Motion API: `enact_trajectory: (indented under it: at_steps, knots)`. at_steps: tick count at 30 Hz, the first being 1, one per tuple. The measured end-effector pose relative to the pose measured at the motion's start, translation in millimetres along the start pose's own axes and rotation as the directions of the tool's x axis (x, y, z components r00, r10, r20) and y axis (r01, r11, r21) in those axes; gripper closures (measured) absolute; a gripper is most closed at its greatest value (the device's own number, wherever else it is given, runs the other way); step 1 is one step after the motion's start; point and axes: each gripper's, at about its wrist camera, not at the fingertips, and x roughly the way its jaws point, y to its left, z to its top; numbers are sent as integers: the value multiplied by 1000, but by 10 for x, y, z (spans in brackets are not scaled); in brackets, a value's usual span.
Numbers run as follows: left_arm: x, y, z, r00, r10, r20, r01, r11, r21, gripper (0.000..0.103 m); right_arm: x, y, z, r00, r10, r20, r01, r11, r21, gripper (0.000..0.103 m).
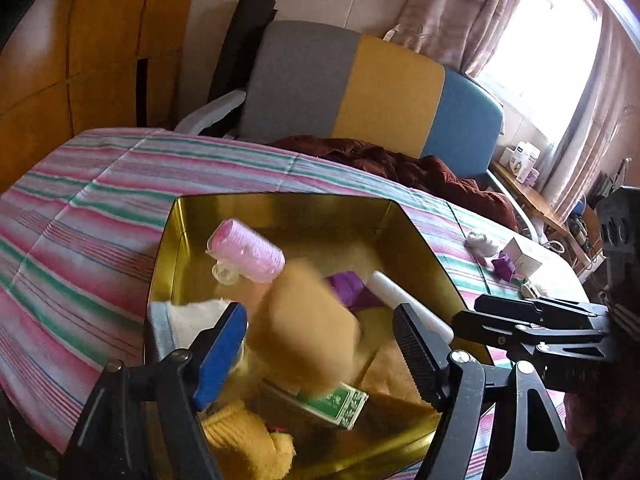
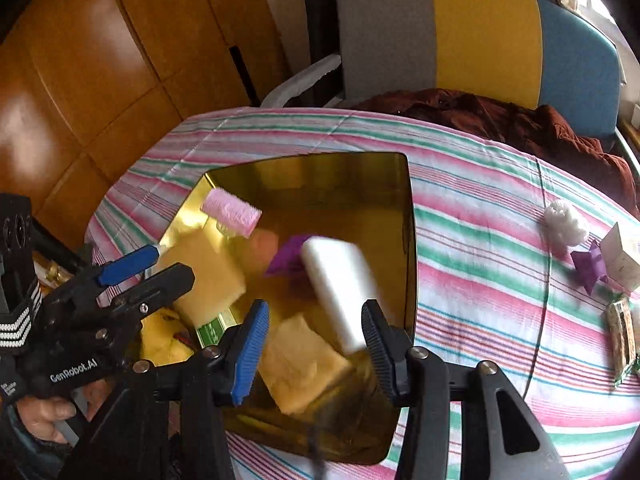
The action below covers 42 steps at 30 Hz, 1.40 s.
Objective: Organize objects
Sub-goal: 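Carry the yellow sponge and white eraser over the gold tray and open both grippers, then move both open grippers from the tray back toward the remaining items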
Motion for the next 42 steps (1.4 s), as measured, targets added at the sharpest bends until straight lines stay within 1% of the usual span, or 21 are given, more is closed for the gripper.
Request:
enact_trajectory:
  at_steps: [7, 9, 14, 16, 17, 20, 24, 27, 34, 42]
  knots:
    - [-161, 41, -215, 1000, 13, -15, -14, 999, -35, 27, -79, 119, -106, 999, -19, 26, 19, 1000, -20, 55]
    - [-210, 42, -250, 1000, 27, -11, -27, 999, -36, 27, -91, 173, -132, 999, -28, 32, 29, 999, -36, 54]
    - [-354, 6, -257, 996, 80, 24, -80, 996, -31, 22, -121, 289, -206, 997, -58, 46, 61, 996, -67, 53]
    - [-413, -25, -251, 992, 114, 45, -113, 993, -22, 19, -129, 320, -231, 996, -76, 55, 80, 994, -75, 47]
    - [-446, -48, -252, 990, 131, 58, -131, 991, -15, 18, -134, 332, -241, 995, -83, 59, 87, 993, -77, 46]
    - [-493, -88, -258, 986, 154, 68, -154, 988, -4, 17, -147, 355, -276, 991, -109, 73, 115, 990, -81, 46]
    - [-521, -156, -288, 980, 185, 78, -187, 982, 20, 15, -179, 351, -310, 983, -153, 98, 160, 984, -72, 42]
    - [-541, -215, -319, 975, 206, 88, -210, 977, 39, 13, -209, 327, -332, 979, -172, 112, 179, 982, -58, 41]
    - [-557, -324, -352, 974, 206, 91, -213, 974, 78, 12, -262, 185, -370, 974, -193, 116, 195, 981, -12, 40]
    - [-537, -457, -381, 979, 185, 81, -194, 974, 117, 12, -303, -19, -414, 970, -216, 110, 214, 976, 35, 40]
